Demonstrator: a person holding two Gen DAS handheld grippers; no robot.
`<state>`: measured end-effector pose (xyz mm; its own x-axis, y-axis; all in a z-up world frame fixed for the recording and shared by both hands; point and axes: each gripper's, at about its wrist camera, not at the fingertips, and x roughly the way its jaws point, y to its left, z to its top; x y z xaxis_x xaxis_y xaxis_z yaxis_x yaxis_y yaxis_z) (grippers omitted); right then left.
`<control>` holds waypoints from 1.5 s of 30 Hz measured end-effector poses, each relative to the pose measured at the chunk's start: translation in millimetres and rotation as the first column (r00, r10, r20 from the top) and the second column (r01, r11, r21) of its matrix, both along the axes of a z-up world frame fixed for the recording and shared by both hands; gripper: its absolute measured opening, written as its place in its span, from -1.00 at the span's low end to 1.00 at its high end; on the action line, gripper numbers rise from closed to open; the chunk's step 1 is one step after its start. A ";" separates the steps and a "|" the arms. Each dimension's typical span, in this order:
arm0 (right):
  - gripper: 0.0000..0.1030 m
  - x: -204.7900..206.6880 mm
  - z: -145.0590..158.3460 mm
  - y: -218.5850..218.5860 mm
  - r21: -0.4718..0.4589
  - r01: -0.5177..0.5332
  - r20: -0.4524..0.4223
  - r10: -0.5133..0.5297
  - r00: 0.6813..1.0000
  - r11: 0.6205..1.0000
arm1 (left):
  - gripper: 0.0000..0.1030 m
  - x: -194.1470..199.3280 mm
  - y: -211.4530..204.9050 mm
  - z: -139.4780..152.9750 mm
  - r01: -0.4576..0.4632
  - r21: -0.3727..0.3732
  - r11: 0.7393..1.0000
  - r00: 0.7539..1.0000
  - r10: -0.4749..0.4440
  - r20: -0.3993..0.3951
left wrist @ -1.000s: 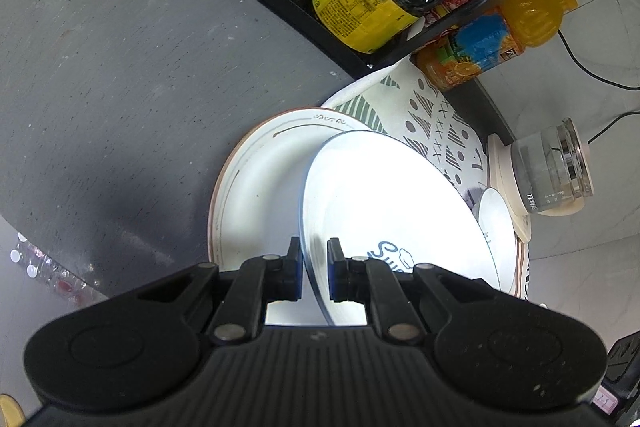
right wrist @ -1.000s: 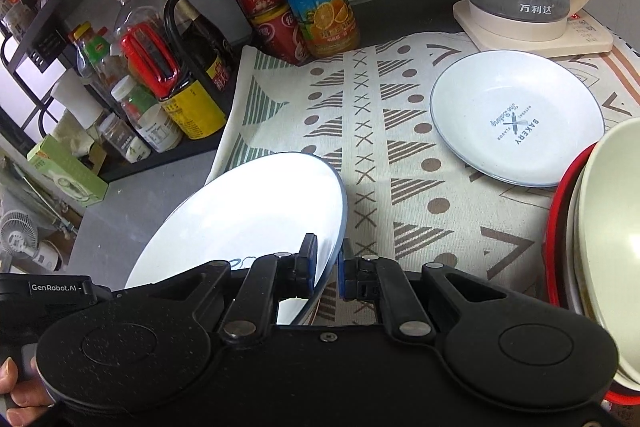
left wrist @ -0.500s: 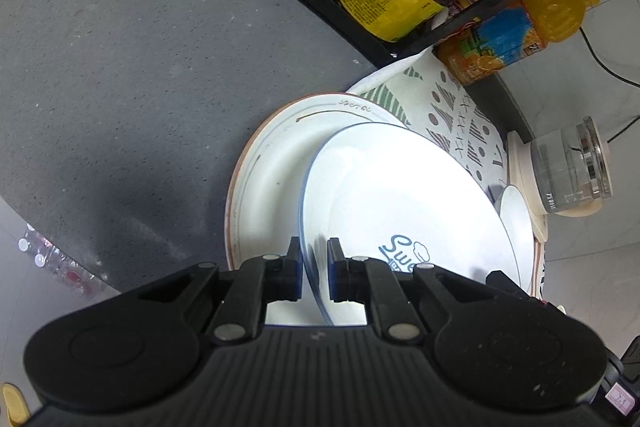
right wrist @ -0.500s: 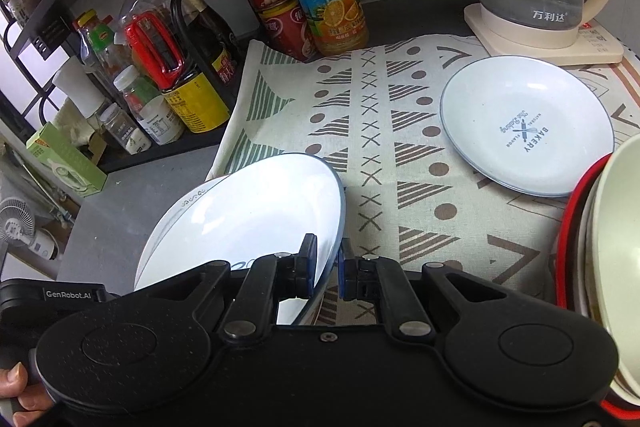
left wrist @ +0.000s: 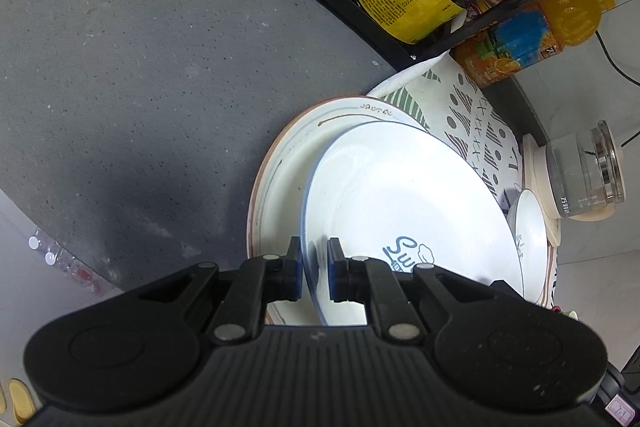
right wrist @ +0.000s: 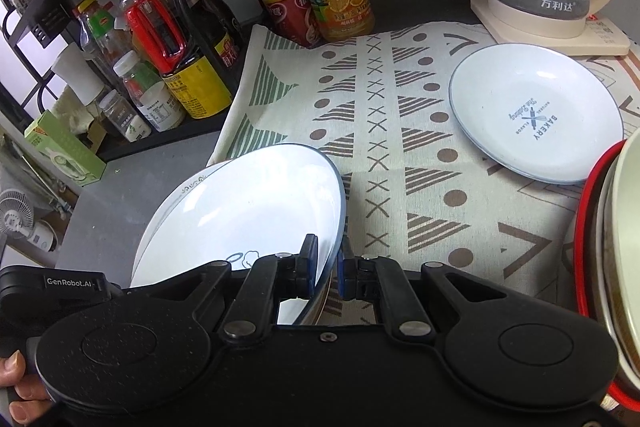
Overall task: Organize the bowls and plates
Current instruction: 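Lower the 'Sweet' plate onto the flower plate and open the left tool, then open the right tool and withdraw both tools from the plate stack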
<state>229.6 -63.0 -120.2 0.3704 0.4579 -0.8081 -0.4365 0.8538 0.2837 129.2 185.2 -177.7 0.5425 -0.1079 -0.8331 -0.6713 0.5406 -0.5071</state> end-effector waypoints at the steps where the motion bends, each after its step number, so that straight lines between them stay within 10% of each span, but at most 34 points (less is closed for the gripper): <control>1: -0.82 0.1 -0.6 -0.1 0.001 0.003 -0.002 -0.003 1.000 1.000 | -0.81 0.3 0.1 0.0 0.002 0.002 1.000 1.000 -0.002 0.000; 18: -0.89 3.3 -8.0 1.8 0.013 0.059 -0.053 -0.059 0.997 0.998 | -0.79 3.7 0.6 3.9 0.044 0.060 0.997 0.998 -0.041 -0.046; 35: -0.85 5.4 -13.9 14.6 -0.002 0.045 -0.053 -0.045 0.998 0.999 | -0.18 -1.8 13.8 35.0 0.051 0.156 0.986 0.996 -0.038 -0.086; 45: -0.79 13.4 -18.7 23.0 -0.060 0.032 -0.057 -0.036 0.998 0.998 | -0.19 1.4 21.5 17.5 0.013 0.140 0.990 0.994 0.003 -0.113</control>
